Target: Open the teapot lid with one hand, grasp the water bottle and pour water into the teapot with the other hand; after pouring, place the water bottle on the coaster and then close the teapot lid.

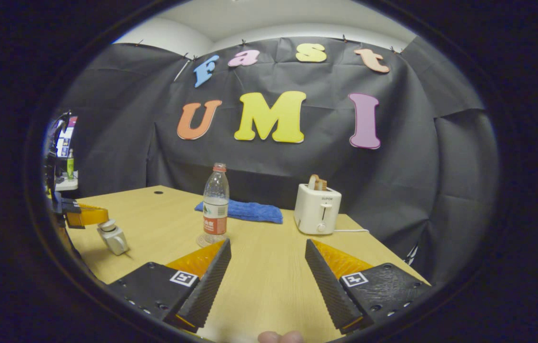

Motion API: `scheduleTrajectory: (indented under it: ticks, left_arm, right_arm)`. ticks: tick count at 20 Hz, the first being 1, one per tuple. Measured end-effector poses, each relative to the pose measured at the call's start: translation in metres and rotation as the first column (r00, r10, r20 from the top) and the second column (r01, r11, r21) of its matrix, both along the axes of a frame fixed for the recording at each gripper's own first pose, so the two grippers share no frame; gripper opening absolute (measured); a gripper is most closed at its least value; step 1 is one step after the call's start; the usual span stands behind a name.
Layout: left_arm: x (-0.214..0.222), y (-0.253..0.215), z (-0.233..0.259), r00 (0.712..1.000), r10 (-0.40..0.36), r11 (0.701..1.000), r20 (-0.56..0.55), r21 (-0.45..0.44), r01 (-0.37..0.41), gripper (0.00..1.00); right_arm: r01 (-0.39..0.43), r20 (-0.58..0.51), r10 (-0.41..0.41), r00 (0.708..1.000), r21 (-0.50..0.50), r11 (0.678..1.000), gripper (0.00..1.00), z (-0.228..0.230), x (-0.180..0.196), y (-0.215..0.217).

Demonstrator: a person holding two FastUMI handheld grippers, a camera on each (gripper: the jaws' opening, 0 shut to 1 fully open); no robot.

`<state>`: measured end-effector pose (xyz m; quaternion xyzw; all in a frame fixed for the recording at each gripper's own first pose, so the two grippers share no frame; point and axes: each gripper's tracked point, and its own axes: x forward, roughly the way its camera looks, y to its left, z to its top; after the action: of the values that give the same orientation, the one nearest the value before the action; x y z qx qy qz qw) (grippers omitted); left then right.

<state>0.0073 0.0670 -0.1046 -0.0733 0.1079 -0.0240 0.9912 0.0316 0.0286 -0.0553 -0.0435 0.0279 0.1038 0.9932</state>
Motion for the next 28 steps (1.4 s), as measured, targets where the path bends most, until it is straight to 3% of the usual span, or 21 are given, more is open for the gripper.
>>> scheduleTrajectory:
  ticks: [16,18,19,20,21,28]
  left_arm:
    - [0.000,0.000,-0.004,0.999,0.030,0.999,-0.033,0.015,-0.029,0.09]
    - [0.000,0.003,0.003,0.998,0.054,0.998,-0.016,0.021,-0.054,0.24]
    - [0.000,0.006,0.010,0.997,0.076,0.997,-0.001,0.027,-0.076,0.74]
    - [-0.004,0.010,0.019,0.994,0.104,0.994,0.024,0.030,-0.105,0.81]
    - [-0.003,0.012,0.032,0.992,0.117,0.992,0.051,0.034,-0.119,1.00]
    - [-0.007,-0.012,0.127,0.965,0.155,0.985,0.212,0.036,-0.166,0.98]
  right_arm:
    - [0.000,0.032,0.000,0.999,0.019,1.000,0.94,0.009,-0.014,-0.006]
    - [-0.003,0.036,0.001,0.999,0.042,0.999,0.94,0.011,-0.016,-0.004]
    - [-0.005,0.033,0.003,0.999,0.066,0.998,0.94,0.013,-0.016,-0.001]
    - [-0.009,0.030,0.006,1.000,0.094,0.996,0.94,0.014,-0.016,0.003]
    - [-0.011,0.029,0.008,1.000,0.121,0.993,0.94,0.016,-0.015,0.007]
    - [-0.002,0.107,-0.017,0.994,0.170,0.985,0.93,0.060,-0.016,0.023]
